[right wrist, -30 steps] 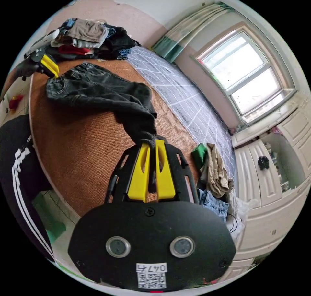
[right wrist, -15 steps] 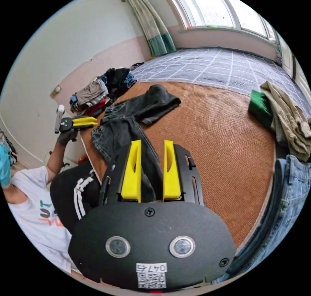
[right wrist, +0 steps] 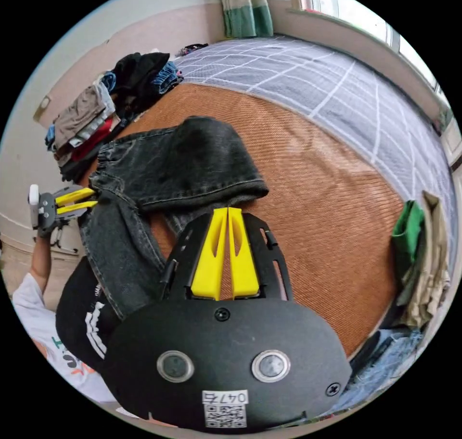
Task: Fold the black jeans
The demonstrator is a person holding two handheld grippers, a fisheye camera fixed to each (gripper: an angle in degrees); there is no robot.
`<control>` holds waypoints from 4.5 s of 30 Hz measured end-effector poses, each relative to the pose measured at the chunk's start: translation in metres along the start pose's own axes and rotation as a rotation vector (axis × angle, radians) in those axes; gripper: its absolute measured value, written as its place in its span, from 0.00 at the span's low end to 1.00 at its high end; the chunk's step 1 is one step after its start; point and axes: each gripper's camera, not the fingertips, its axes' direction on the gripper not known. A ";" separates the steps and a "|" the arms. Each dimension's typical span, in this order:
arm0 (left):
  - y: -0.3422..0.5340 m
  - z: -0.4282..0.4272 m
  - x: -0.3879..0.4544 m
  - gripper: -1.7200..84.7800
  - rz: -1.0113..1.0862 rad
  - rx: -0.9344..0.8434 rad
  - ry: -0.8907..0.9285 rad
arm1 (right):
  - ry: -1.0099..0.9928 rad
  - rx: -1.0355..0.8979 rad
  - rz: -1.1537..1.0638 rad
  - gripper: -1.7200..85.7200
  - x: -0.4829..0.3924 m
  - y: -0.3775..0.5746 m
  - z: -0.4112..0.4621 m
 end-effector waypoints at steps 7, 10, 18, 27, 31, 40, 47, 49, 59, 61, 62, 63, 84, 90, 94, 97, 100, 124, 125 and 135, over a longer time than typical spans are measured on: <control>0.003 0.004 -0.011 0.11 0.038 -0.025 -0.003 | 0.388 0.268 -0.326 0.01 -0.013 0.068 -0.080; 0.003 -0.003 -0.033 0.13 0.005 -0.004 0.031 | 0.153 0.022 -0.332 0.04 0.001 0.105 -0.046; -0.047 -0.039 -0.100 0.16 0.027 0.053 -0.074 | -0.067 0.120 -0.030 0.12 0.055 0.134 -0.016; -0.066 0.027 -0.180 0.17 -0.048 -0.018 -0.023 | -0.120 -0.092 -0.530 0.07 -0.019 0.095 0.057; -0.063 0.019 -0.200 0.17 -0.037 -0.024 -0.046 | -0.171 -0.075 -0.512 0.03 0.003 0.090 0.048; -0.062 -0.010 -0.260 0.17 -0.048 0.049 -0.072 | -0.463 -0.028 -0.029 0.03 0.177 0.071 0.031; -0.047 -0.059 -0.324 0.17 -0.113 0.131 -0.070 | -0.238 0.379 0.682 0.13 0.263 0.140 0.033; -0.019 -0.095 -0.326 0.17 -0.137 0.206 -0.134 | -0.143 0.358 0.628 0.15 0.247 0.145 0.035; 0.085 -0.164 -0.303 0.17 0.029 0.057 -0.279 | -0.081 0.015 0.068 0.08 0.139 0.144 0.087; 0.097 -0.157 -0.333 0.18 -0.025 0.029 -0.207 | 0.086 -0.066 0.146 0.05 0.148 0.156 0.095; 0.108 -0.166 -0.353 0.18 -0.080 0.042 -0.141 | 0.158 -0.039 0.193 0.04 0.151 0.170 0.086; 0.121 -0.182 -0.365 0.18 -0.108 0.057 -0.111 | 0.153 0.027 0.198 0.03 0.146 0.187 0.069; 0.191 -0.322 -0.325 0.16 -0.062 0.058 -0.060 | -0.056 0.116 0.177 0.02 0.066 0.378 0.030; 0.250 -0.459 -0.302 0.18 -0.156 0.275 0.018 | -0.147 0.314 0.268 0.03 0.064 0.439 -0.007; 0.296 -0.494 -0.227 0.18 0.046 0.319 -0.251 | -0.246 0.496 0.249 0.05 0.045 0.485 -0.031; 0.305 -0.495 -0.170 0.16 0.197 0.328 -0.299 | -0.317 0.559 0.231 0.05 0.026 0.514 -0.029; 0.287 -0.506 -0.131 0.14 0.271 0.408 -0.278 | -0.283 0.517 0.240 0.05 0.001 0.522 -0.018; 0.124 -0.352 0.049 0.07 0.587 0.195 -0.395 | 0.078 0.102 -0.158 0.09 -0.057 0.410 -0.040; 0.123 -0.347 0.037 0.06 0.557 0.202 -0.354 | 0.090 0.100 -0.202 0.07 -0.060 0.405 -0.040; 0.171 -0.281 -0.018 0.03 0.514 0.227 -0.203 | 0.083 0.164 -0.201 0.01 -0.069 0.390 -0.085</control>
